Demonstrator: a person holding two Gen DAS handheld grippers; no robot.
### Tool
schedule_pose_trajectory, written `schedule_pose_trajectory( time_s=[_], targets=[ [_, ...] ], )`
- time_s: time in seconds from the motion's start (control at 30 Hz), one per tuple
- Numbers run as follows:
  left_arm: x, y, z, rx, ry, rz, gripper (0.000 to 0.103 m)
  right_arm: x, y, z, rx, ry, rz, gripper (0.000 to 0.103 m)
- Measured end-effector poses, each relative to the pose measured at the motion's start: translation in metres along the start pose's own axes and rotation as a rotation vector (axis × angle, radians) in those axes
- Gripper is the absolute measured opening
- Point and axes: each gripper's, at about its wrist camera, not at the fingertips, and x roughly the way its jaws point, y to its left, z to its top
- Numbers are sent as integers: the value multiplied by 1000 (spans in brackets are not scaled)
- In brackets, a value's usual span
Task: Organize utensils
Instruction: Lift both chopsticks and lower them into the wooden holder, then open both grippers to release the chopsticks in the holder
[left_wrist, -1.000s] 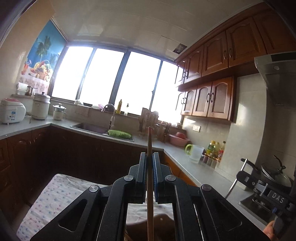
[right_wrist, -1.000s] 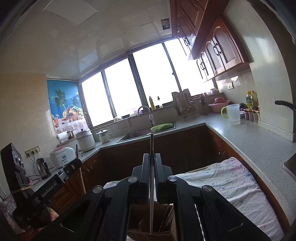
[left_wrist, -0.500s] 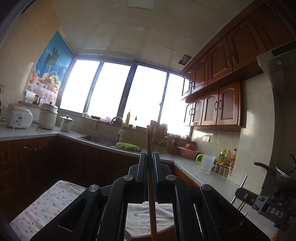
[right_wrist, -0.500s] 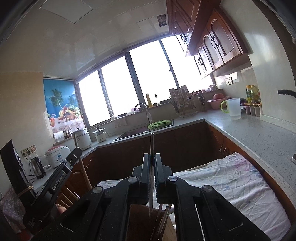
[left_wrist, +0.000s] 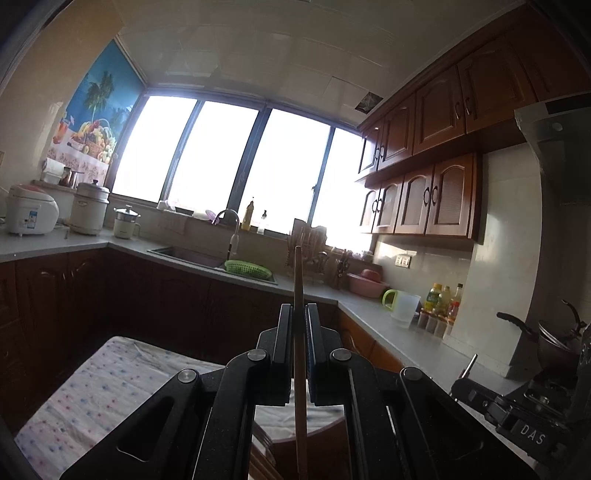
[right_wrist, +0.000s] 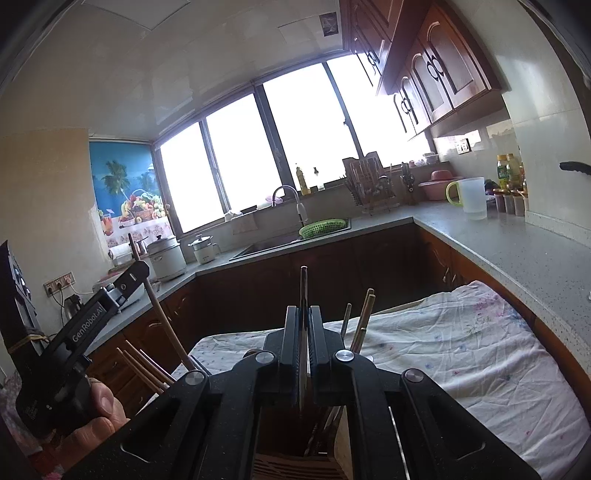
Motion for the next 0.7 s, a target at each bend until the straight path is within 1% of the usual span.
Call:
schedule_pose_trajectory(
  time_s=[0.07, 0.1, 0.2, 0.3, 0.43, 0.6, 0.63, 0.7],
  targets=[
    [3, 5, 3, -12, 41, -13, 4, 4, 0, -3, -1, 18, -1, 4],
    [0, 5, 4, 1, 36, -8, 4, 5, -1, -6, -2, 30, -1, 4],
    [-6, 5, 15, 27, 58, -24, 4, 10, -3, -15, -1, 68, -4, 5],
    [-7, 7, 29, 58, 87, -37, 4, 11, -5, -21, 8, 86, -10, 5],
    [-7, 13, 42, 62, 104, -42, 5, 8, -4, -20, 17, 95, -10, 5],
    [-8, 15, 49, 70, 116, -40, 5, 7, -1, -19, 9, 102, -12, 5],
    [-7, 15, 50, 68, 123, -41, 5, 7, -1, -18, 11, 104, -11, 6],
    [-8, 16, 52, 58, 139, -47, 9, 6, -2, -18, 17, 101, -7, 10]
  ],
)
